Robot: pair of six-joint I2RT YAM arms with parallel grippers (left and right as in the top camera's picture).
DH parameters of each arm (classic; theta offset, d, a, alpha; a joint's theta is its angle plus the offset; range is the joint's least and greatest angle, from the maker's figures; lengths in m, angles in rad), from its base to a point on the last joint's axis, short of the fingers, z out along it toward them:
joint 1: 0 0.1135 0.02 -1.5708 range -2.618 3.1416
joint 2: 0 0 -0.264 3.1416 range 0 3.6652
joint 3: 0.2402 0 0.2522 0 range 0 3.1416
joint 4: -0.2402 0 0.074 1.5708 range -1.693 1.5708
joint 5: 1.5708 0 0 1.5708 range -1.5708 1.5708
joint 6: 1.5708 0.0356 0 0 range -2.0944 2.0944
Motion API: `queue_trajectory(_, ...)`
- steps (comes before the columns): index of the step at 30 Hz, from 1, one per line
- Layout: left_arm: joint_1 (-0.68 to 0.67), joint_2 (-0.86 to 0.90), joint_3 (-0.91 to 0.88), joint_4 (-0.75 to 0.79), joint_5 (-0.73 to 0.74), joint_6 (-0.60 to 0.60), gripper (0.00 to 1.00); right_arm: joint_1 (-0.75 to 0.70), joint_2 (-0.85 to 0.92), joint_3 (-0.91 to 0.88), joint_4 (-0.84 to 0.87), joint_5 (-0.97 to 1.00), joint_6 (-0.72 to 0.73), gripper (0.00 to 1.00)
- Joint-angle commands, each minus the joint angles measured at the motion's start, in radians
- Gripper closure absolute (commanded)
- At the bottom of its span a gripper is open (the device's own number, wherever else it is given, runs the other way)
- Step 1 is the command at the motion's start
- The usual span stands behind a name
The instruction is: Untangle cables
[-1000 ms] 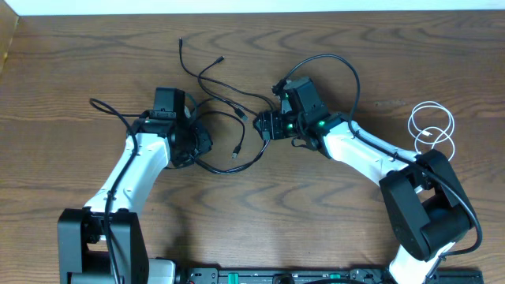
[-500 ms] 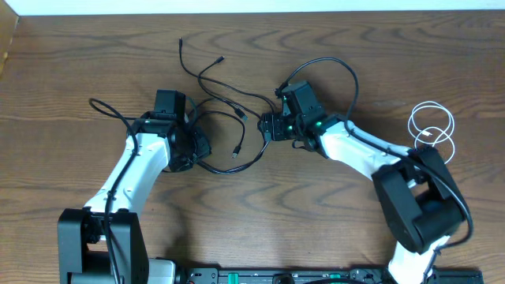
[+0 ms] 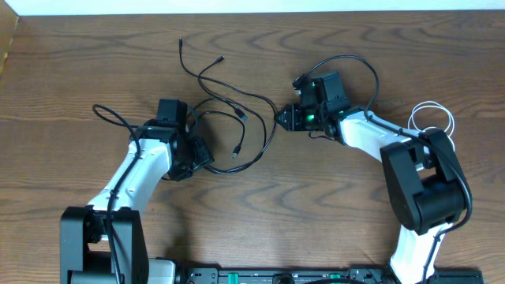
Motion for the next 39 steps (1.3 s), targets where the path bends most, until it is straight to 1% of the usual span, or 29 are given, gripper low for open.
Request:
queue_trajectory(1,0.002,-0.001,-0.005,0.002,-0.01,0.009,0.41,0.005,0.074,-0.001,0.056,-0.233,-0.109,0.67)
queue_trajectory(6,0.002,-0.001,-0.005,0.0,-0.01,0.009,0.41,0.005,0.14,-0.001,0.202,-0.423,-0.111,0.65)
queue_trajectory(11,0.002,-0.001,-0.005,0.0,-0.006,0.008,0.41,0.005,0.145,-0.001,0.222,-0.419,-0.11,0.69)
queue_trajectory(12,0.002,-0.001,-0.005,0.0,-0.005,0.008,0.41,0.005,0.145,-0.001,0.219,-0.422,-0.108,0.68)
queue_trajectory(13,0.002,-0.001,-0.005,0.0,-0.002,0.008,0.4,0.005,0.145,-0.001,0.217,-0.426,-0.104,0.81)
queue_trajectory(14,0.002,-0.001,-0.005,-0.001,0.006,0.008,0.4,0.005,0.145,-0.001,0.22,-0.443,-0.098,0.98)
queue_trajectory(15,0.002,-0.001,-0.005,-0.001,0.014,0.008,0.41,0.005,0.145,0.0,0.233,-0.472,-0.098,0.99)
queue_trajectory(17,0.002,-0.001,-0.005,-0.003,0.022,0.007,0.41,0.005,0.144,0.0,0.286,-0.56,-0.089,0.99)
queue_trajectory(19,0.002,-0.001,-0.005,-0.002,0.019,0.005,0.4,0.005,0.144,0.0,0.404,-0.655,-0.03,0.99)
queue_trajectory(22,0.003,-0.001,-0.005,0.002,0.0,0.005,0.39,0.008,0.137,0.001,0.604,-0.689,0.148,0.99)
queue_trajectory(23,0.003,-0.001,-0.005,0.004,-0.009,0.005,0.39,0.01,0.137,0.001,0.67,-0.693,0.187,0.99)
queue_trajectory(27,0.003,-0.001,-0.005,0.018,-0.022,0.004,0.39,0.021,0.131,0.001,1.009,-0.693,0.42,0.99)
queue_trajectory(30,0.003,0.002,-0.006,0.023,-0.027,0.005,0.39,0.027,0.131,0.001,1.177,-0.675,0.547,0.99)
queue_trajectory(32,0.002,0.002,-0.006,0.023,-0.05,0.005,0.39,0.031,0.131,0.001,1.226,-0.665,0.581,0.99)
queue_trajectory(39,0.002,0.003,-0.023,0.04,-0.09,0.005,0.39,0.035,0.131,0.001,1.175,-0.649,0.573,0.99)
